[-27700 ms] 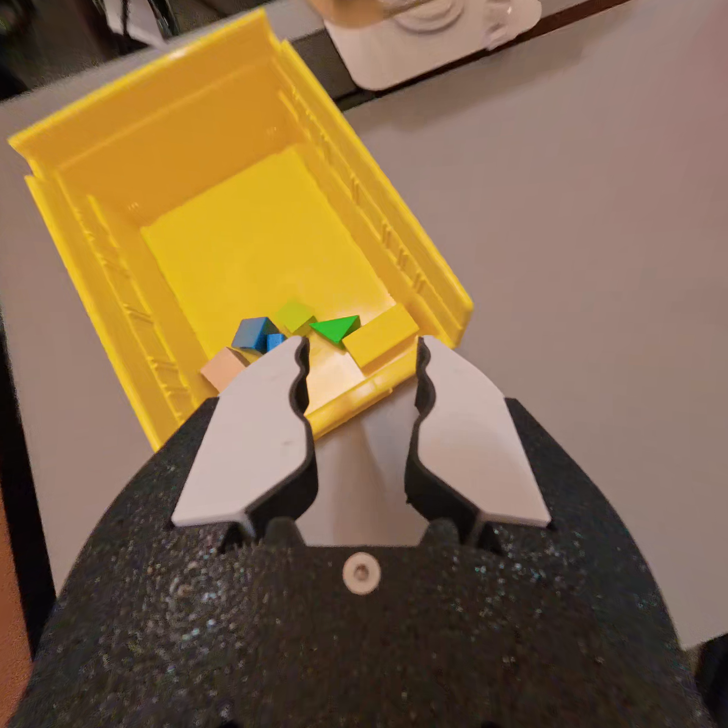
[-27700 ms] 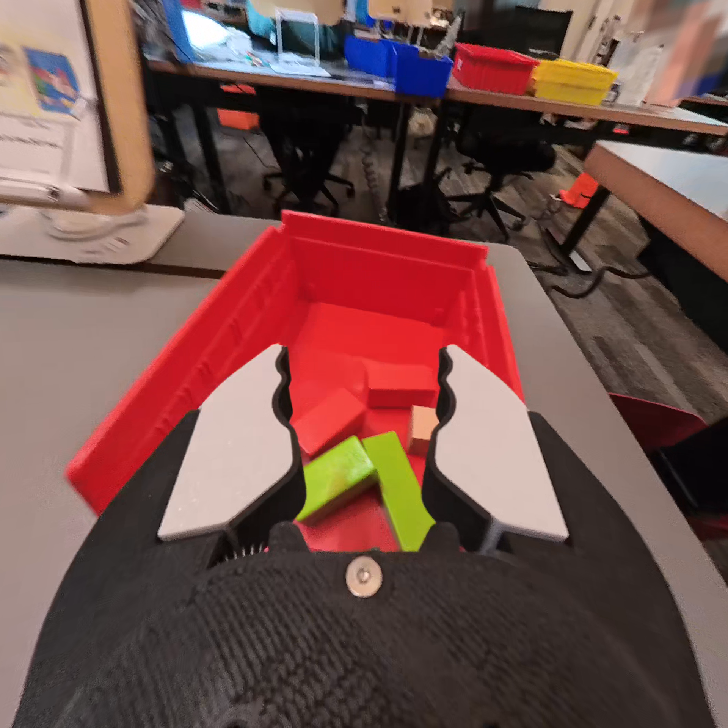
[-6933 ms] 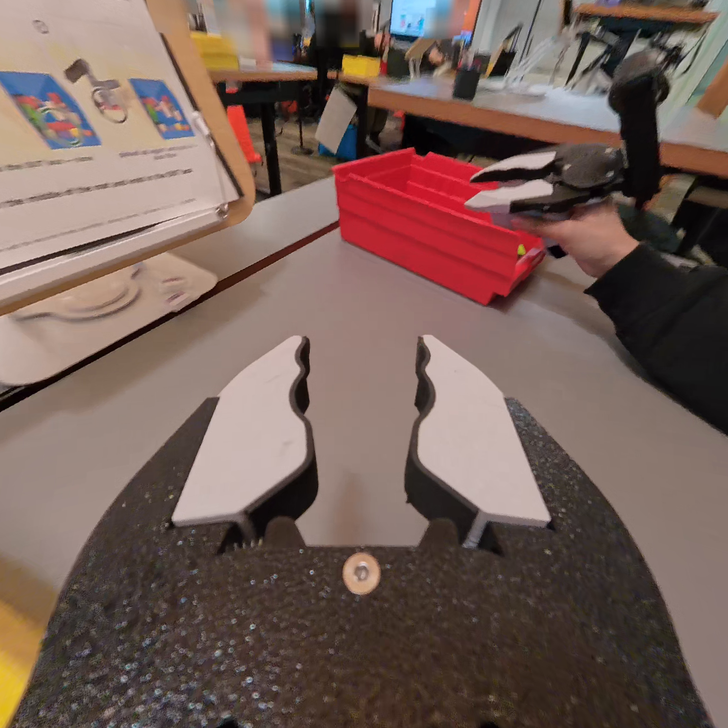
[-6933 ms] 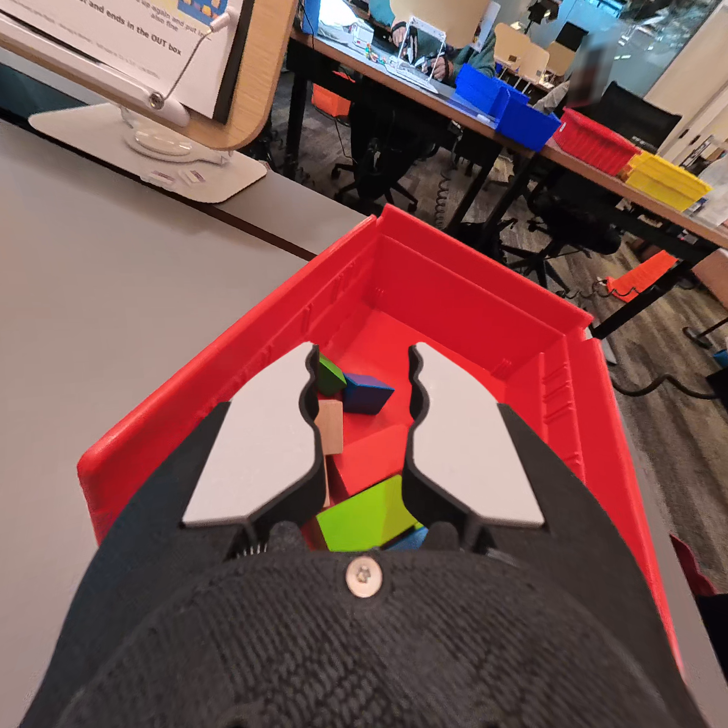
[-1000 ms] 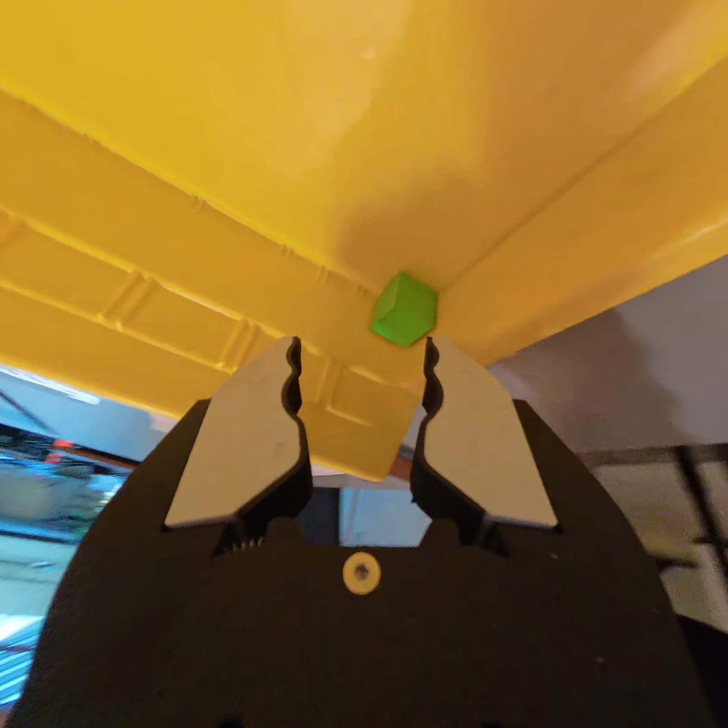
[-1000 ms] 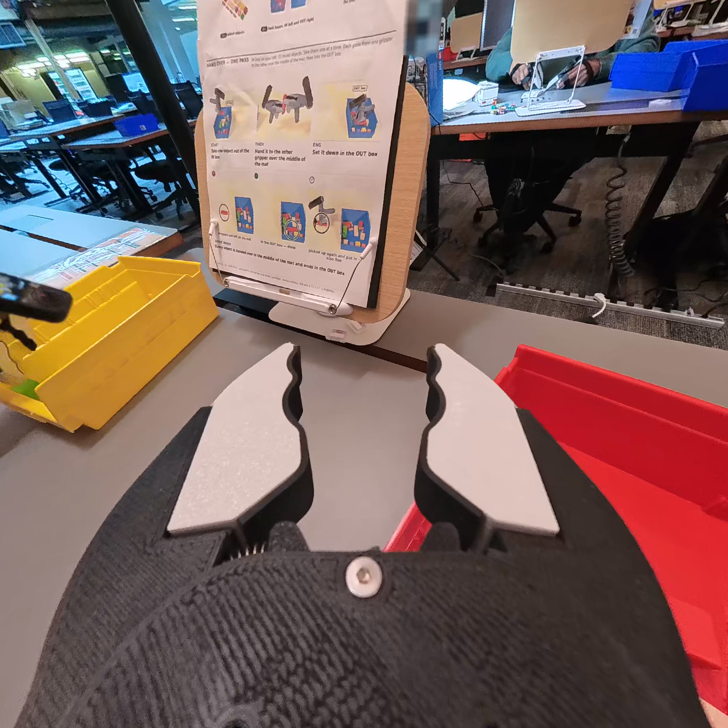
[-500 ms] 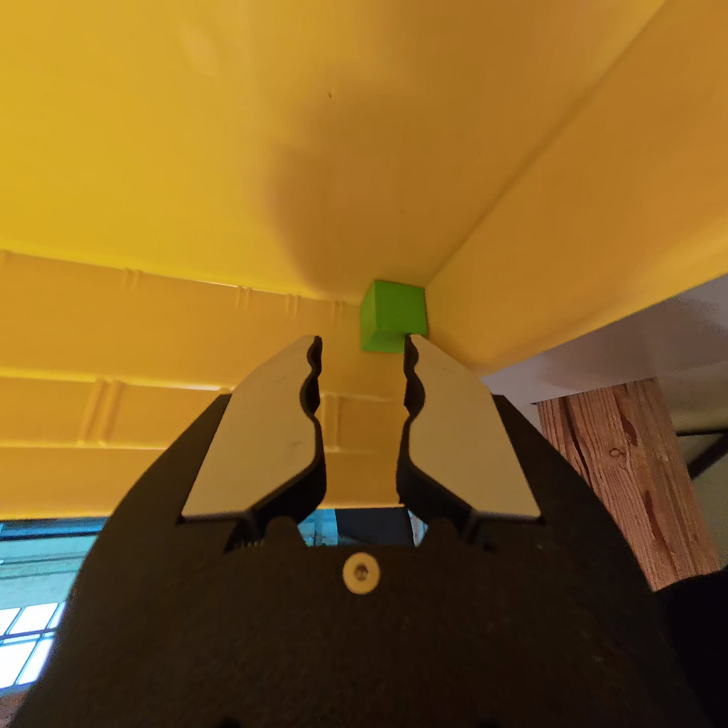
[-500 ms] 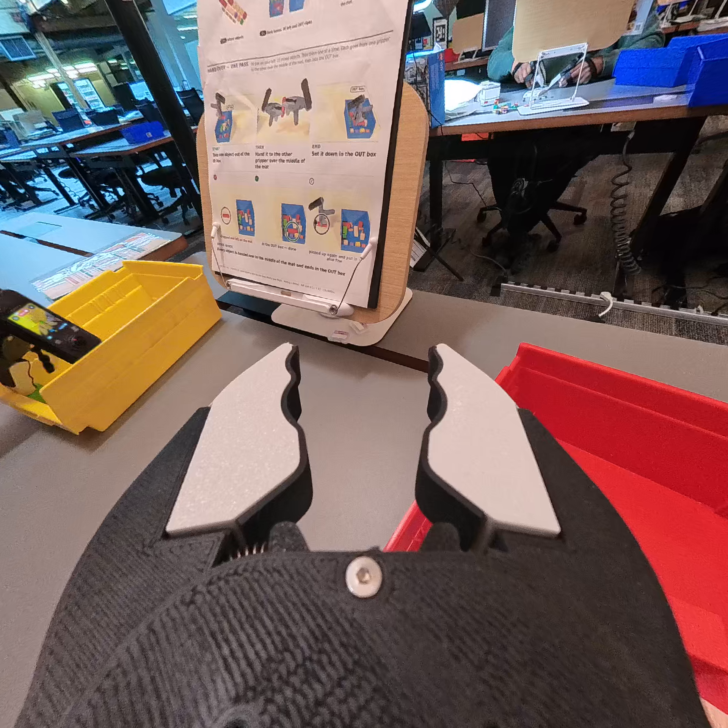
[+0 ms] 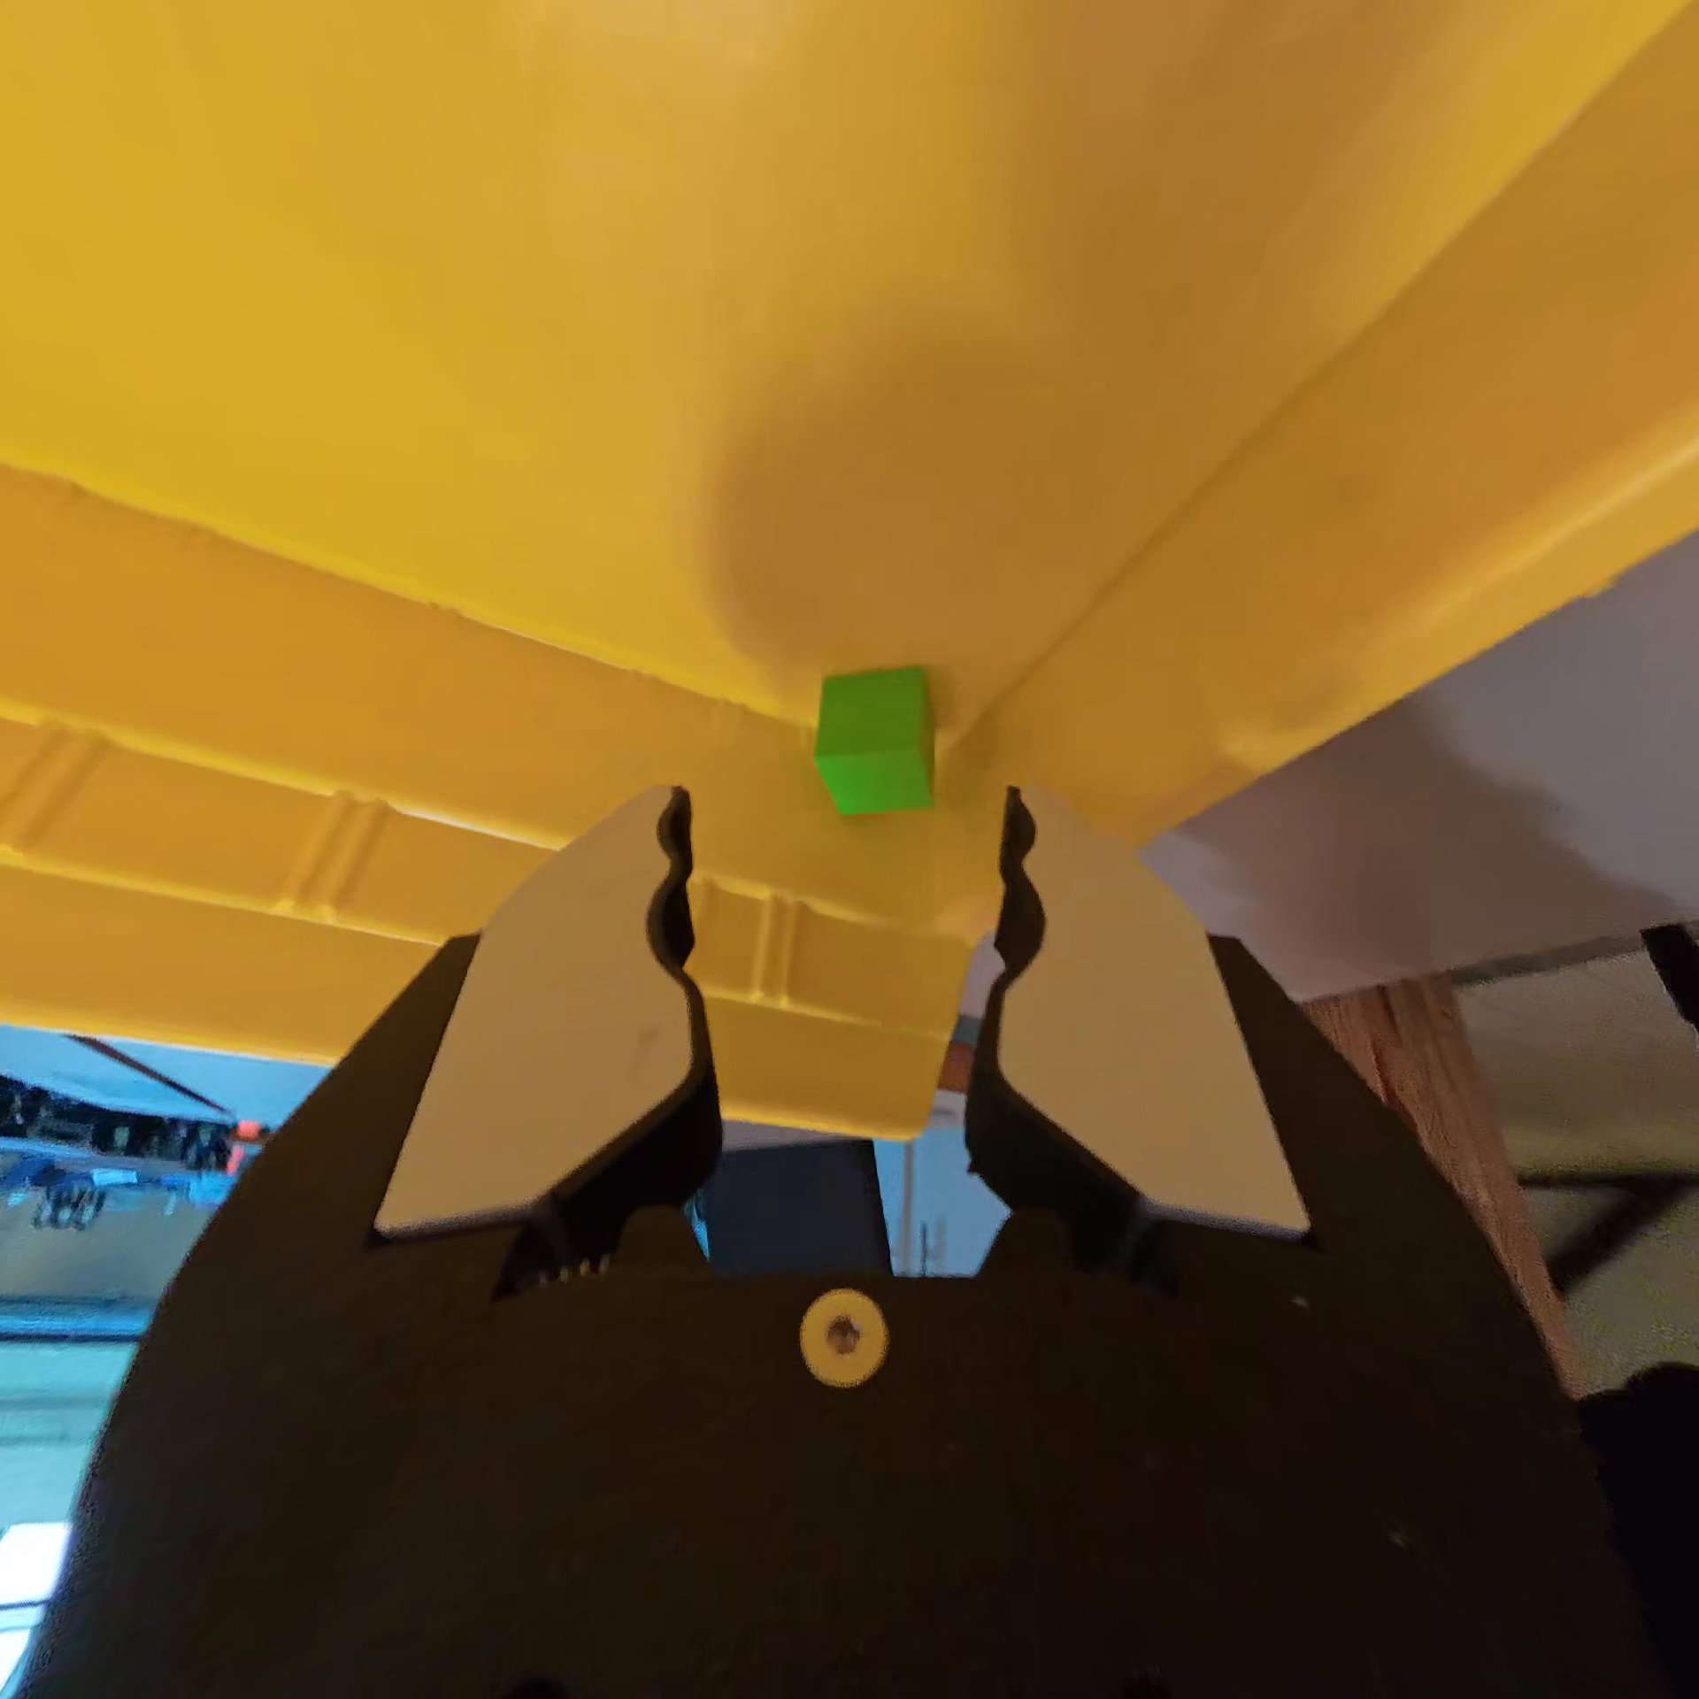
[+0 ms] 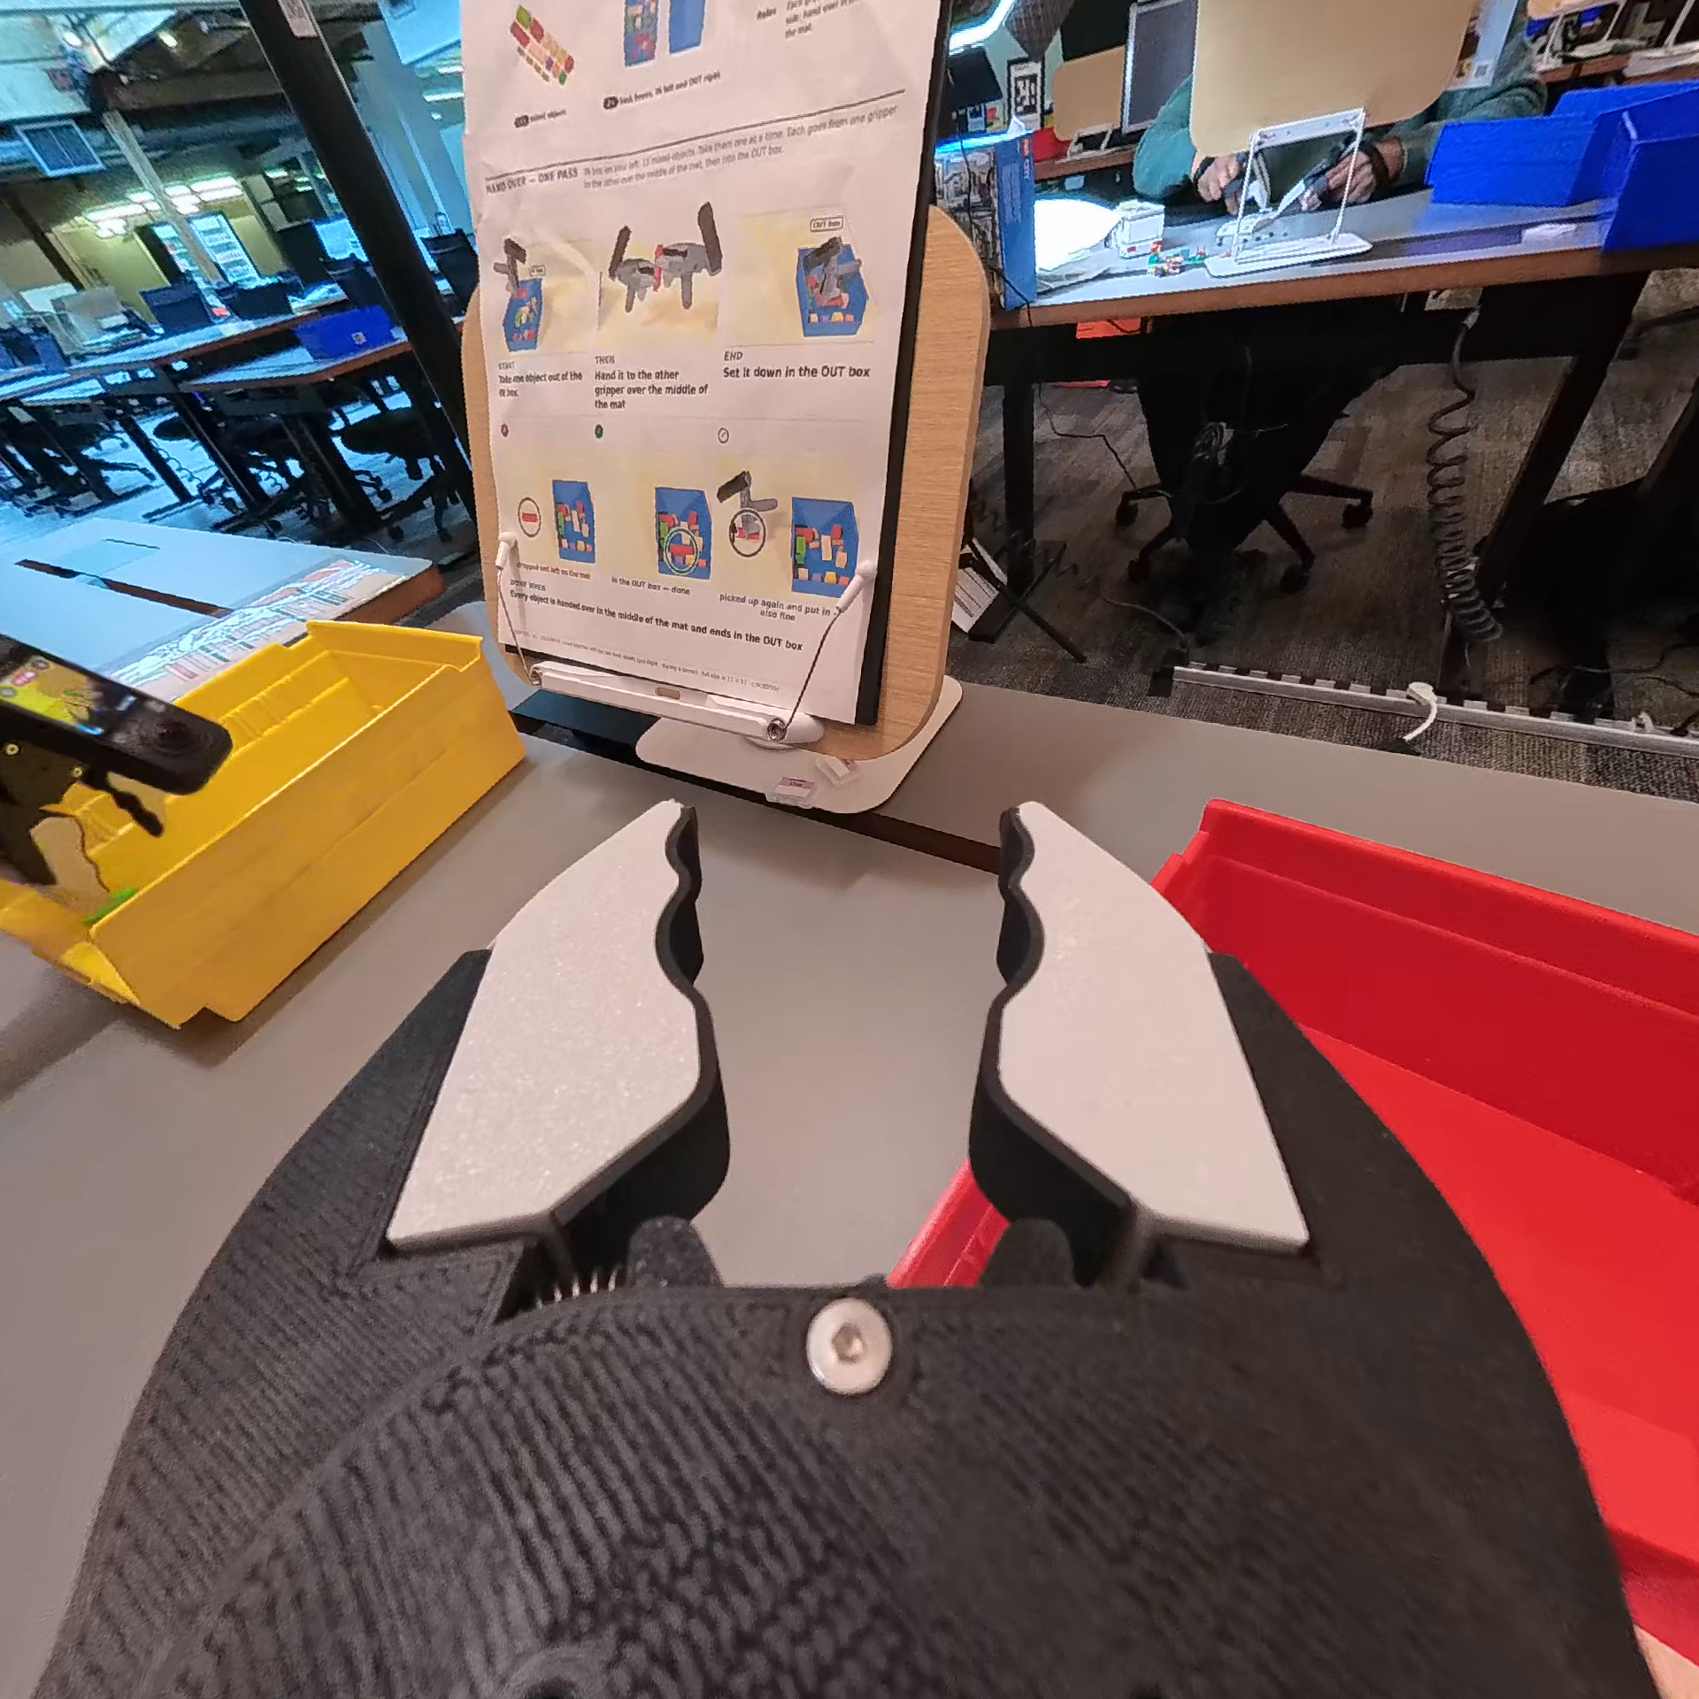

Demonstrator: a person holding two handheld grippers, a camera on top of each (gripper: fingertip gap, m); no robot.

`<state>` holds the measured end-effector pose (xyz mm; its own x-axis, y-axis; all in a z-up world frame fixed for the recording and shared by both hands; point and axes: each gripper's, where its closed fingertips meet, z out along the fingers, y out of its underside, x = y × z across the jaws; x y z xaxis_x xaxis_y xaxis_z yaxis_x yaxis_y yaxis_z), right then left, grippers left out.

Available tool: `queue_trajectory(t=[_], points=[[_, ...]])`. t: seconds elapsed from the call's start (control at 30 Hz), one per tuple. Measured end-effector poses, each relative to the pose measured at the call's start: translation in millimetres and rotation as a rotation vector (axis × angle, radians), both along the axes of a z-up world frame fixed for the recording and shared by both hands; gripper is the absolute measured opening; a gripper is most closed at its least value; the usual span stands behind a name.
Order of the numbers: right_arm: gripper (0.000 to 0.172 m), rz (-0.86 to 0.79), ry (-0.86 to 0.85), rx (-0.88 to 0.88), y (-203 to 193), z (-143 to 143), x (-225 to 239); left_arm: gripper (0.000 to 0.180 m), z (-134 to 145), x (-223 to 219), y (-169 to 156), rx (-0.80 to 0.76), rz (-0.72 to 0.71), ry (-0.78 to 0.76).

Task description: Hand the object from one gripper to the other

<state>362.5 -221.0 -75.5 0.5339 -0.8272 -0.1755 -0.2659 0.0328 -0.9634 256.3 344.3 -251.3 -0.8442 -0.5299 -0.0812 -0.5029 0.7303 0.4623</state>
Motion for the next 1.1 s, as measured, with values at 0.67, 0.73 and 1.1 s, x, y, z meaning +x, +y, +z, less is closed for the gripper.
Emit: queue_trajectory(t=[0.67, 0.73, 1.1], points=[[0.064, 0.039, -0.039, 0.022, 8, 11, -5, 0.026, 19, 5, -13, -0.080, 0.144, -0.175], [0.064, 0.096, -0.068, 0.061, 21, 20, -10, 0.026, 42, 15, -49, -0.305, 0.154, -0.286], [0.063, 0.634, -0.233, 0.095, 139, 52, -72, 0.026, 177, 4, -274, -1.393, -0.175, -0.575]])
